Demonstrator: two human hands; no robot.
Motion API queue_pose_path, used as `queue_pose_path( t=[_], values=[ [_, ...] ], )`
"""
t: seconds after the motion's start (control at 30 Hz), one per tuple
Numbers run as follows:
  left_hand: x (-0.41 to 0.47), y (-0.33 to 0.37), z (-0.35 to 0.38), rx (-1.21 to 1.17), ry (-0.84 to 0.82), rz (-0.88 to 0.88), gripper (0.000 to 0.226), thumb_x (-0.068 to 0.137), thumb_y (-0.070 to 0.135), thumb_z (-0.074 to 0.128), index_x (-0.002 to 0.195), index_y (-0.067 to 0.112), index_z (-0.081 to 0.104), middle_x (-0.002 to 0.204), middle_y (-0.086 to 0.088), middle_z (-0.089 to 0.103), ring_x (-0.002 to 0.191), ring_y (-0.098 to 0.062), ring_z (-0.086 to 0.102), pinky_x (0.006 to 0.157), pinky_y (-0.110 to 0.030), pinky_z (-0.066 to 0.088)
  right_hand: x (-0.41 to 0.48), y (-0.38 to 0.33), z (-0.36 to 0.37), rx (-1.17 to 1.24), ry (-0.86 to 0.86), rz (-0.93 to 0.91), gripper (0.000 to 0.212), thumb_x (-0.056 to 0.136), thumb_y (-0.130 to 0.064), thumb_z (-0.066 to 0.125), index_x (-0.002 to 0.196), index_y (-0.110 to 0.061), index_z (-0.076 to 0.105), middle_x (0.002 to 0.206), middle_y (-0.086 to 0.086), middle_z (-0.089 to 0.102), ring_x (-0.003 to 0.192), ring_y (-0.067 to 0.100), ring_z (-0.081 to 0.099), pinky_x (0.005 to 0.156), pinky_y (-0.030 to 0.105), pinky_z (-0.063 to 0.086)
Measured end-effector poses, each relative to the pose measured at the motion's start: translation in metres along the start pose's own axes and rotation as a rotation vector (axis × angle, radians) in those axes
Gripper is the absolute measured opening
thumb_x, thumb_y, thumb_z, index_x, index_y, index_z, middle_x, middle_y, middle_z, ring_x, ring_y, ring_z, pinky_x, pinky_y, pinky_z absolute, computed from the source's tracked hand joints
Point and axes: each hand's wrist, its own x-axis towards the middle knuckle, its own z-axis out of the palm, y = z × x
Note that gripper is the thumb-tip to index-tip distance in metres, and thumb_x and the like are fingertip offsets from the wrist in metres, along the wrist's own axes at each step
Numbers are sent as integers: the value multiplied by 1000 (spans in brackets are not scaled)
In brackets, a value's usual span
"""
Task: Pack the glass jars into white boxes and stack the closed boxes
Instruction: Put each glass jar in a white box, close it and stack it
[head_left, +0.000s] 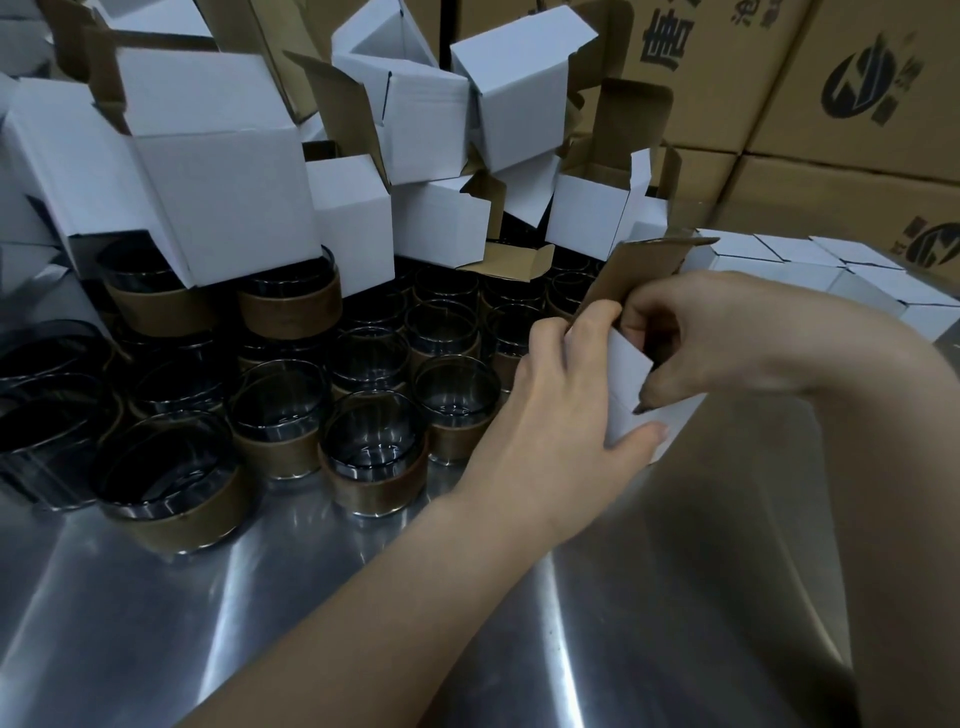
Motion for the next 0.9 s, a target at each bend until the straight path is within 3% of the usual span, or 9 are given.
queue_pose_path(
  t=[0.13,0.27,0.37,0.5,0.63,0.8,0.87,0.9],
  values=[
    [1,-1,-1,-12,-25,-30,81,88,40,66,146,35,9,139,6,15,127,-21,38,101,-33,41,1,6,2,112,18,-35,41,47,-43,77,83,-29,63,88,-6,68,84,16,65,80,44,56],
    [1,-2,-1,-44,-57,-87,79,91,39,62,148,37,7,145,4,11,134,-23,30,108,-37,37,-2,21,4,340,48,-119,40,58,-37,82,94,-33,66,90,-13,72,69,-2,63,63,15,50],
    [0,-1,-1,-95,-93,-126,75,93,38,59,150,38,9,148,9,3,140,-21,17,111,-34,27,-5,31,3,576,202,-158,16,82,-13,74,89,-26,70,84,-7,75,69,6,66,66,22,57],
    [1,0,-2,-146,-125,-175,71,92,37,60,149,37,17,149,11,2,141,-18,17,114,-37,27,0,43,2,846,434,-105,38,85,20,50,76,-14,64,72,0,69,64,9,63,59,20,56],
    [1,4,-5,-245,-116,-211,57,96,49,49,147,33,29,147,12,10,141,-16,19,115,-35,24,3,52,4,936,279,-1,36,86,19,53,88,-15,60,81,5,67,62,8,63,52,19,53],
    [5,5,-7,-244,-66,-200,43,104,26,37,146,21,40,149,0,21,134,-12,30,109,-16,22,5,52,10,993,85,-46,39,72,7,69,102,-16,61,76,5,68,63,13,65,55,21,55],
    [6,7,-7,-295,-47,-209,41,102,19,41,143,20,46,146,1,27,120,3,37,98,-3,24,7,51,11,938,56,-45,49,63,1,74,107,-17,63,80,8,67,61,12,64,54,20,53],
    [6,8,-8,-328,-27,-206,37,100,15,45,137,21,51,140,3,32,103,12,41,89,3,26,8,50,12,890,58,-42,51,63,4,76,108,-20,64,84,9,65,59,11,62,54,20,52]
  ],
)
